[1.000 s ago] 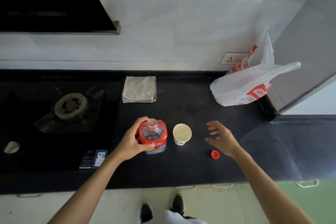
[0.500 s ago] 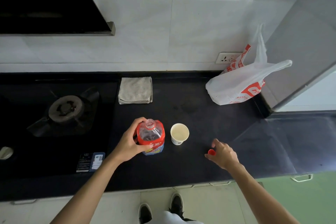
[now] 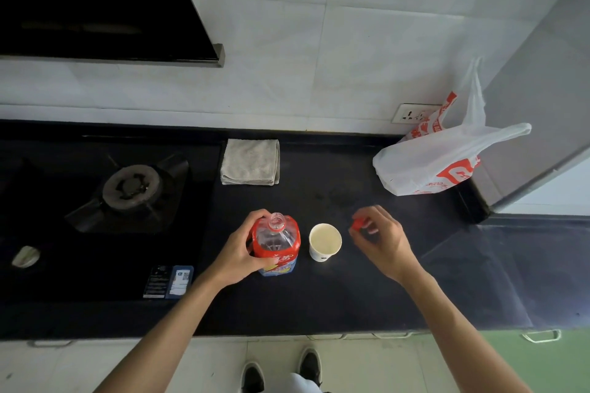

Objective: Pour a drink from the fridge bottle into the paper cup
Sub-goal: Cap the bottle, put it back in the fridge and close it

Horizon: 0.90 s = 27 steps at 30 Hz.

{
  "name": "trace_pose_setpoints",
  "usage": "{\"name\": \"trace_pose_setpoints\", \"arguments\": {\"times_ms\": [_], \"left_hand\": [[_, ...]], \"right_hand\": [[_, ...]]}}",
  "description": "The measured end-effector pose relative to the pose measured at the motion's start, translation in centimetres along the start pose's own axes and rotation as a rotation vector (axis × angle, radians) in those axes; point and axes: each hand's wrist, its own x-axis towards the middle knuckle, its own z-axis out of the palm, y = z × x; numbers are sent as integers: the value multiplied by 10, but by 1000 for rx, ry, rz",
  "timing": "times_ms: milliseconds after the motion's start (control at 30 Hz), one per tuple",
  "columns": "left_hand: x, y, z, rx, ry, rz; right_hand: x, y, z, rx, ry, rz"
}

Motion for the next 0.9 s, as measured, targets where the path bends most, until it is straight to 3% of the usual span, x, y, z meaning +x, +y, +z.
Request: {"name": "trace_pose_setpoints", "arguments": {"times_ms": [267, 500, 900], "left_hand": [[0, 2, -1, 31, -15, -6], [-1, -1, 1, 51, 33, 22], [0, -10, 4, 73, 63, 16]], "right_hand": [[37, -89, 33, 93, -43, -320], [53, -100, 47, 57, -248, -406], [74, -112, 33, -226, -501, -572]]}}
